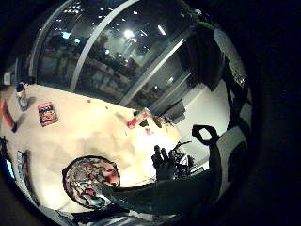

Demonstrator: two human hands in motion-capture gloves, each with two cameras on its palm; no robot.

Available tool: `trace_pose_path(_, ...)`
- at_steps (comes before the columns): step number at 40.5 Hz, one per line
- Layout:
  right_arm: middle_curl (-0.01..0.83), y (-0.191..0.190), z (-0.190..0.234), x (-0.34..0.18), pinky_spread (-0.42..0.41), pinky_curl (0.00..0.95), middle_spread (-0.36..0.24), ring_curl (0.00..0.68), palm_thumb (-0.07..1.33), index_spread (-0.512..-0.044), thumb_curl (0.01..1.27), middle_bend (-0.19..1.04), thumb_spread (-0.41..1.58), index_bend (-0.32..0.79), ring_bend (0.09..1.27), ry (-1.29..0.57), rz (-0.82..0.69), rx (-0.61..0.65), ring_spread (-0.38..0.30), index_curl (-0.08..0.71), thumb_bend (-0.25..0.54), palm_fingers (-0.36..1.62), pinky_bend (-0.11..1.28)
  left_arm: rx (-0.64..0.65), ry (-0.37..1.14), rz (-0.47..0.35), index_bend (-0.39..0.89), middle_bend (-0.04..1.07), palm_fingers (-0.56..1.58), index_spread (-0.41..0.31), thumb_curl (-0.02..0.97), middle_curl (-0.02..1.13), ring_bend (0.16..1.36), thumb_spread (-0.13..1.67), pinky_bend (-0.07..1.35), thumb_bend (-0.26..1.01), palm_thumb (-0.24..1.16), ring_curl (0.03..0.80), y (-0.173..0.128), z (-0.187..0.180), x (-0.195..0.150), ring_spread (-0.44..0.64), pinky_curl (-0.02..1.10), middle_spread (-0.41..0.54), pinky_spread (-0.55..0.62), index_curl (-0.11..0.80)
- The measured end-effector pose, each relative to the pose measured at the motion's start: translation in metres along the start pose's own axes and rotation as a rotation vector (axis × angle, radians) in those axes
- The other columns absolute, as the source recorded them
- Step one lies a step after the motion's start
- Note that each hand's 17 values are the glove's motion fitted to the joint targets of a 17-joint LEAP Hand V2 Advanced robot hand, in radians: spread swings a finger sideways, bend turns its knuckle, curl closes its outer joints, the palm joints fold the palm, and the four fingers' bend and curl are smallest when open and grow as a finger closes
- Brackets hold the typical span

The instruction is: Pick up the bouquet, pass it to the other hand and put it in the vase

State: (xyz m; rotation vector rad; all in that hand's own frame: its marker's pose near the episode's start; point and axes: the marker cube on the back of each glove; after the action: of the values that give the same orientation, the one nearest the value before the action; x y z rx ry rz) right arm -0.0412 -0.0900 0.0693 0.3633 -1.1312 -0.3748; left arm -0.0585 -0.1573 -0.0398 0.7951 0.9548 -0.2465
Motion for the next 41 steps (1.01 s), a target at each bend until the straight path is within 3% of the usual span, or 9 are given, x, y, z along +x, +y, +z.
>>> trace_pose_path(6, 0.339, 0.004, -0.001, -0.001, 0.173, 0.333, -0.002, 0.303, 0.74, -0.368, 0.48, 0.2, 0.98, 0.13, 0.48, 0.028, 0.032, 0.011, 0.015, 0.198, -0.025, 0.01, 0.57, -0.04, 0.014, 0.009, 0.31, 0.8, 1.37, -0.314, 0.701, 0.58, 0.87, 0.58, 0.7, -0.03, 0.84, 0.488, 0.005, 0.001, -0.019, -0.39, 0.5, -0.354, -0.42, 0.602)
trace_pose_path(10, 0.339, 0.006, 0.0, 0.009, 0.176, 0.332, -0.002, 0.301, 0.75, -0.368, 0.48, 0.2, 0.99, 0.13, 0.48, -0.009, 0.003, -0.011, 0.015, 0.199, -0.022, 0.02, 0.56, -0.239, 0.059, -0.056, 0.23, 0.77, 1.3, -0.301, 0.667, 0.57, 0.86, 0.64, 0.73, -0.08, 0.75, 0.48, 0.024, 0.0, -0.051, -0.38, 0.5, -0.346, -0.42, 0.58)
trace_pose_path(12, 0.339, 0.012, -0.001, 0.012, 0.177, 0.331, -0.002, 0.299, 0.74, -0.368, 0.48, 0.2, 1.0, 0.14, 0.47, -0.026, 0.019, -0.02, 0.015, 0.201, -0.023, 0.03, 0.55, -0.445, 0.014, -0.137, 0.08, 0.71, 0.95, -0.224, 0.617, 0.56, 0.8, 0.74, 0.65, -0.09, 0.67, 0.467, 0.046, -0.009, -0.074, -0.33, 0.48, -0.303, -0.36, 0.534)
trace_pose_path(13, 0.338, 0.016, -0.001, 0.014, 0.177, 0.33, -0.002, 0.298, 0.73, -0.368, 0.47, 0.2, 1.0, 0.15, 0.47, -0.032, 0.027, -0.024, 0.015, 0.205, -0.032, 0.03, 0.55, -0.546, -0.026, -0.18, -0.02, 0.72, 0.34, -0.139, 0.594, 0.57, 0.72, 0.75, 0.46, -0.1, 0.63, 0.457, 0.06, -0.016, -0.086, -0.24, 0.44, -0.25, -0.22, 0.496)
trace_pose_path(16, 0.338, 0.022, -0.003, 0.022, 0.182, 0.328, 0.0, 0.296, 0.72, -0.367, 0.47, 0.2, 1.01, 0.15, 0.46, -0.026, -0.027, -0.03, 0.018, 0.21, -0.03, 0.04, 0.53, -0.704, -0.152, -0.278, 0.04, 0.51, -0.42, -0.016, 0.55, 0.58, 0.69, 0.79, 0.51, -0.09, 0.55, 0.528, 0.096, -0.042, -0.109, 0.01, 0.54, -0.014, 0.04, 0.481)
trace_pose_path(23, 0.336, 0.034, -0.012, 0.048, 0.192, 0.328, 0.008, 0.293, 0.72, -0.367, 0.47, 0.19, 1.03, 0.15, 0.45, 0.007, 0.113, -0.025, 0.024, 0.218, -0.019, 0.04, 0.51, -0.759, -0.169, -0.354, 0.03, 0.22, -0.34, 0.126, 0.487, 0.35, 0.51, 0.82, 0.37, -0.05, 0.5, 0.312, 0.142, -0.086, -0.142, 0.31, 0.35, 0.267, 0.32, 0.336)
trace_pose_path(31, 0.331, 0.046, -0.022, 0.065, 0.194, 0.329, 0.01, 0.291, 0.76, -0.36, 0.49, 0.19, 1.04, 0.14, 0.44, 0.021, 0.148, 0.003, 0.028, 0.224, -0.014, 0.05, 0.49, -0.692, -0.046, -0.317, 0.05, 0.17, -0.27, 0.169, 0.435, 0.29, 0.46, 0.84, 0.31, -0.05, 0.44, 0.264, 0.156, -0.092, -0.137, 0.46, 0.31, 0.403, 0.47, 0.245)
trace_pose_path(36, 0.329, 0.061, -0.031, 0.089, 0.195, 0.329, 0.011, 0.289, 0.76, -0.356, 0.49, 0.19, 1.04, 0.15, 0.43, 0.017, 0.151, 0.038, 0.029, 0.229, -0.019, 0.06, 0.48, -0.707, 0.03, -0.187, 0.05, 0.17, -0.25, 0.173, 0.413, 0.28, 0.45, 0.84, 0.28, -0.04, 0.42, 0.257, 0.16, -0.088, -0.14, 0.51, 0.3, 0.441, 0.51, 0.203)
trace_pose_path(41, 0.329, 0.069, -0.04, 0.103, 0.196, 0.326, 0.011, 0.286, 0.77, -0.355, 0.49, 0.2, 1.05, 0.16, 0.43, 0.16, 0.141, 0.127, 0.03, 0.236, -0.017, 0.09, 0.46, -0.718, 0.077, -0.306, 0.06, 0.17, -0.23, 0.17, 0.396, 0.27, 0.44, 0.85, 0.26, -0.04, 0.42, 0.252, 0.169, -0.09, -0.127, 0.53, 0.29, 0.462, 0.53, 0.174)
